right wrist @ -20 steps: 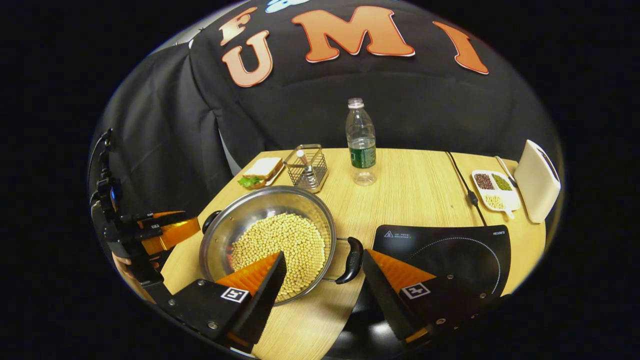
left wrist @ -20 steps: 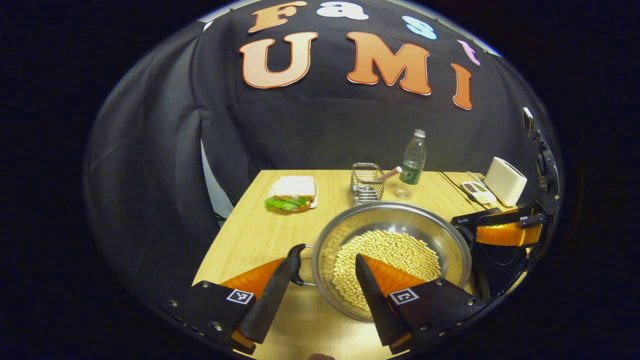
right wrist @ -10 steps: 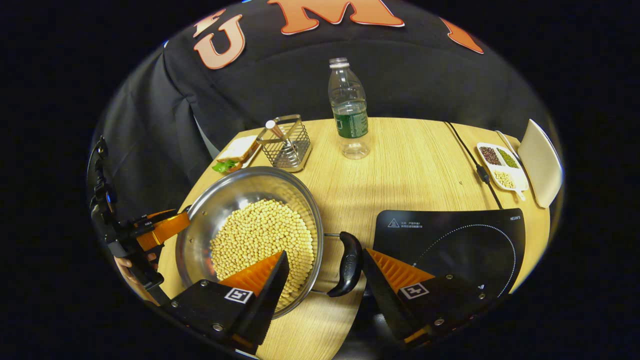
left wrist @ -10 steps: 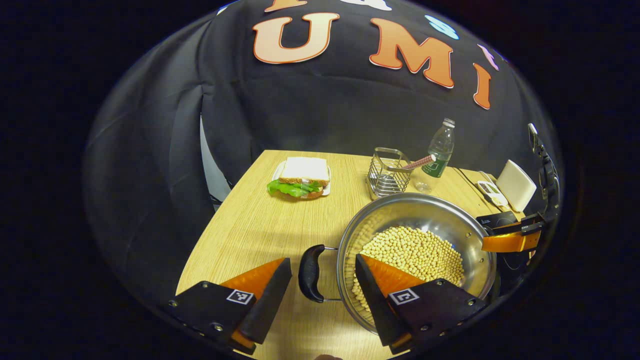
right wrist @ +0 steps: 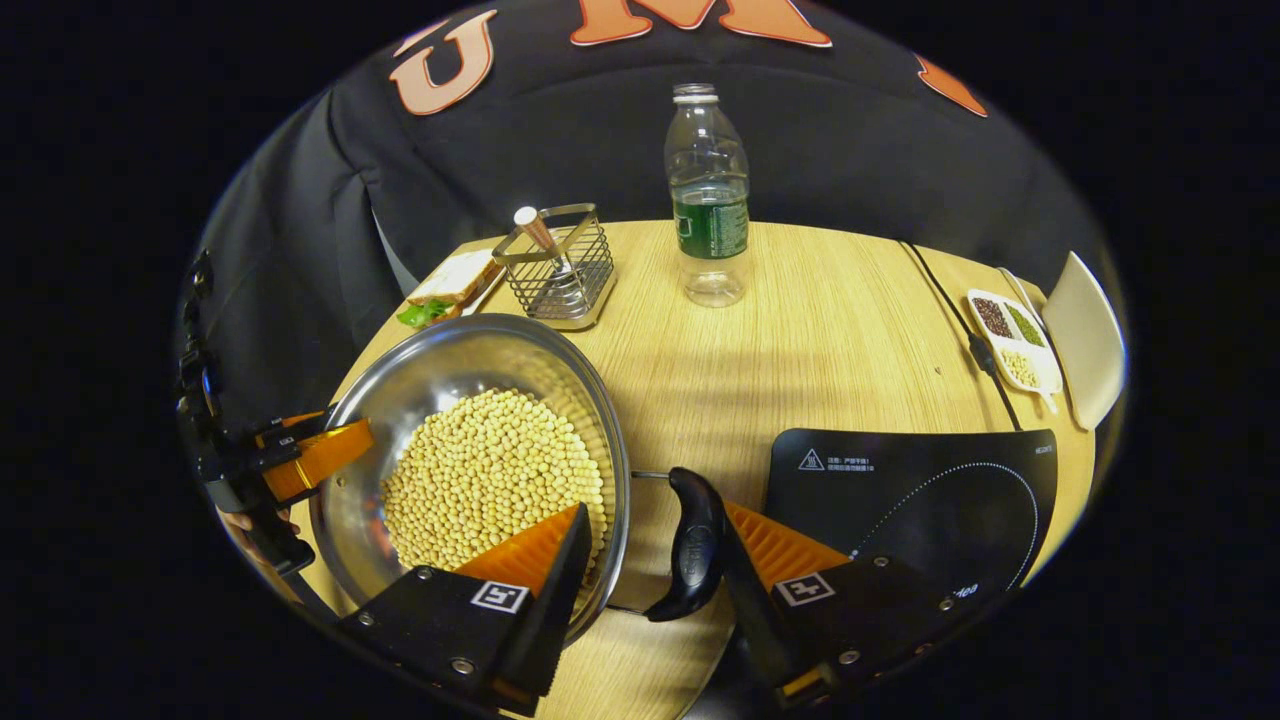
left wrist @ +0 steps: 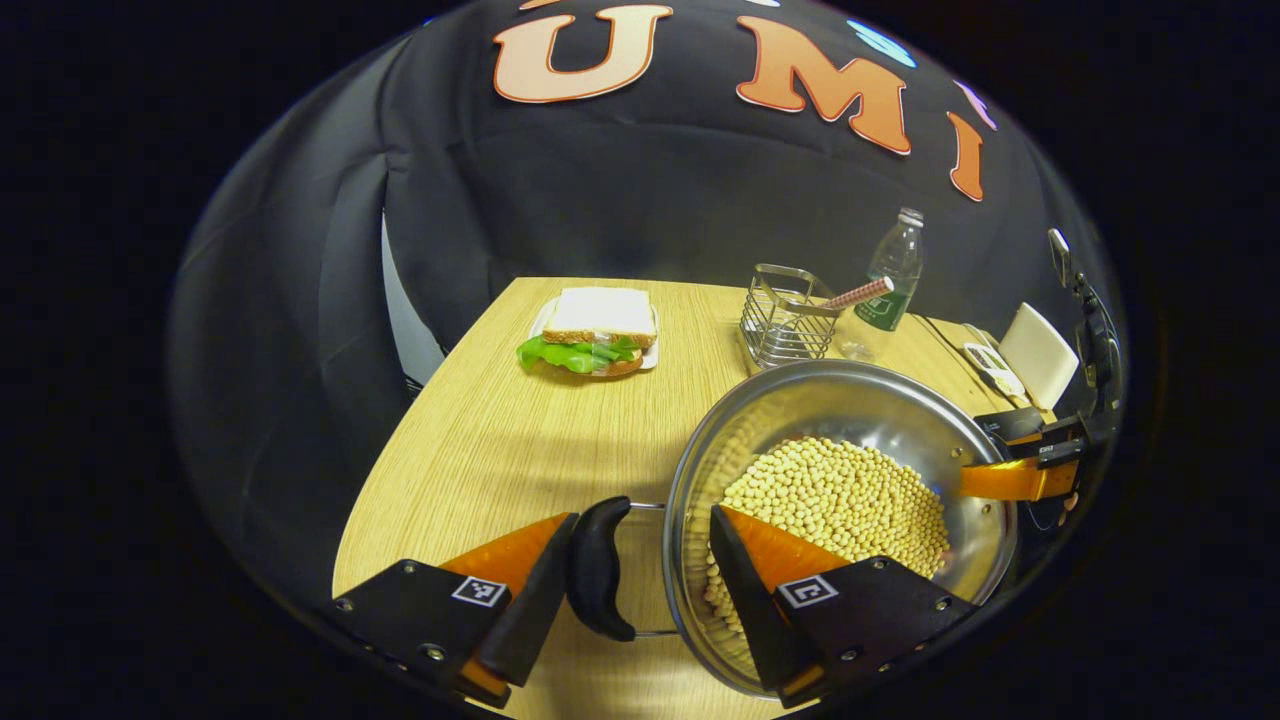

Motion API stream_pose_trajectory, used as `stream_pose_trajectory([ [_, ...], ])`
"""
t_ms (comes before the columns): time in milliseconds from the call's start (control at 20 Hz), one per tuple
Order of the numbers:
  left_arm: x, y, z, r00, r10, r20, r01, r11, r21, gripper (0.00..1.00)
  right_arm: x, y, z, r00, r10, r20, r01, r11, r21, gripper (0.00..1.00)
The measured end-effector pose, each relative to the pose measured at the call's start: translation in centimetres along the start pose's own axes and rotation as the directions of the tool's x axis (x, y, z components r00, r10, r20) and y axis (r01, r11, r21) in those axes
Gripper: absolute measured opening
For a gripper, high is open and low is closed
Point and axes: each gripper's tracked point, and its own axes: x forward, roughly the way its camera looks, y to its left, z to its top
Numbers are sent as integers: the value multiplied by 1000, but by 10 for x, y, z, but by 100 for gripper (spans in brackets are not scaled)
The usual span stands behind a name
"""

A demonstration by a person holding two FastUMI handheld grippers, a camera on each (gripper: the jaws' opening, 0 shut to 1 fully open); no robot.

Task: First push the handle of the pot to place it horizontally, then grasp the pot with both hands and set it on the induction cooktop.

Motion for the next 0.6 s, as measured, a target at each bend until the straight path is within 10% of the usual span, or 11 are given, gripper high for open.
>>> stream_pose_trajectory([
  [600, -2, 16, -19, 997, 70, -17, -71, 995, -76, 66, 11, -10, -1, 999, -38, 9, 38, 997, -70, 69],
])
